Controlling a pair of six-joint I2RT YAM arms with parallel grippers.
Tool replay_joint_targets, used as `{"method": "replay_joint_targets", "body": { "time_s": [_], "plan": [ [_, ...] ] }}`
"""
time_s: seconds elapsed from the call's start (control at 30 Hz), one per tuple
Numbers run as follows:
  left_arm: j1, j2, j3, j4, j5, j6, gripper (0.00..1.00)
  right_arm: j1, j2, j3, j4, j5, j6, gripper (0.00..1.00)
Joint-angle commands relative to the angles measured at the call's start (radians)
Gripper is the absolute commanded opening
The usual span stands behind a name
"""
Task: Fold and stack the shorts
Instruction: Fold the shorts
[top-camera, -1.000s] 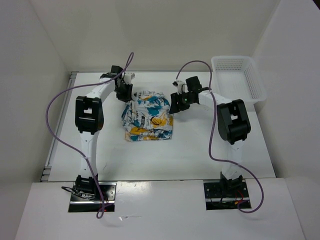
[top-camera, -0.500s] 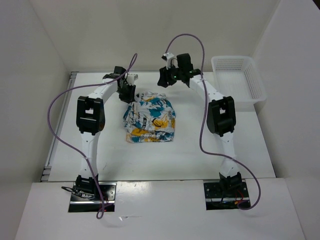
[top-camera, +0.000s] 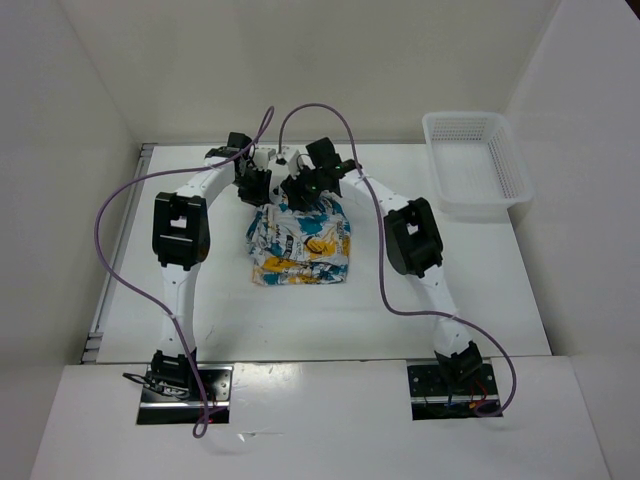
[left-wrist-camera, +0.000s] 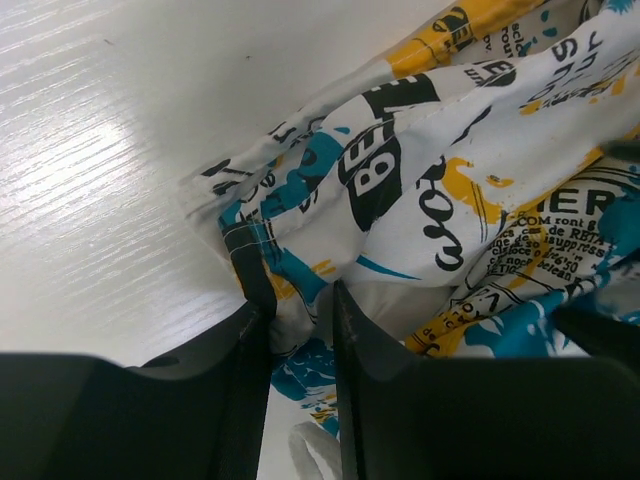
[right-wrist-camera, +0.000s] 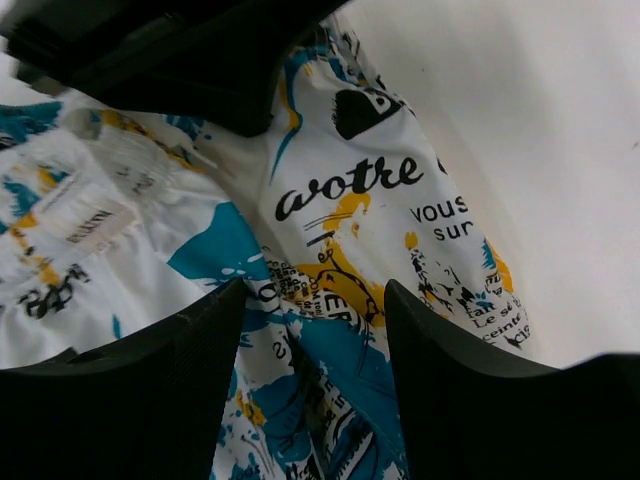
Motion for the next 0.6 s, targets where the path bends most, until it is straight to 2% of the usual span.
{"method": "replay_joint_targets", "body": {
  "time_s": [0.0, 0.17, 0.4, 0.47, 0.53, 0.57],
  "plan": [
    [-0.004, -0.049, 0.019, -0.004, 0.035, 0.004, 0.35, -0.015, 0.016, 0.033, 0.035, 0.095, -0.027, 0.63],
    [-0.004, -0.049, 0.010, -0.004, 0.044, 0.004, 0.35, -0.015, 0.017, 0.003, 0.025, 0.094, -0.047, 0.55],
    [-0.004, -0.049, 0.010, -0.004, 0.044, 0.004, 0.35, -0.015, -0.002, -0.057, -0.026, 0.046, -0.108, 0.27],
    [-0.004, -0.049, 0.010, -0.004, 0.044, 0.004, 0.35, -0.015, -0.011, -0.057, -0.026, 0.060, -0.108, 0.29],
    [-0.004, -0.049, 0.010, -0.004, 0.044, 0.004, 0.35, -0.015, -0.011, -0.066, -0.026, 0.092, -0.133, 0.45],
    [-0.004, -0.049, 0.010, -0.004, 0.044, 0.004, 0.35, -0.015, -0.011, -0.066, -0.026, 0.092, -0.133, 0.47]
  ]
}}
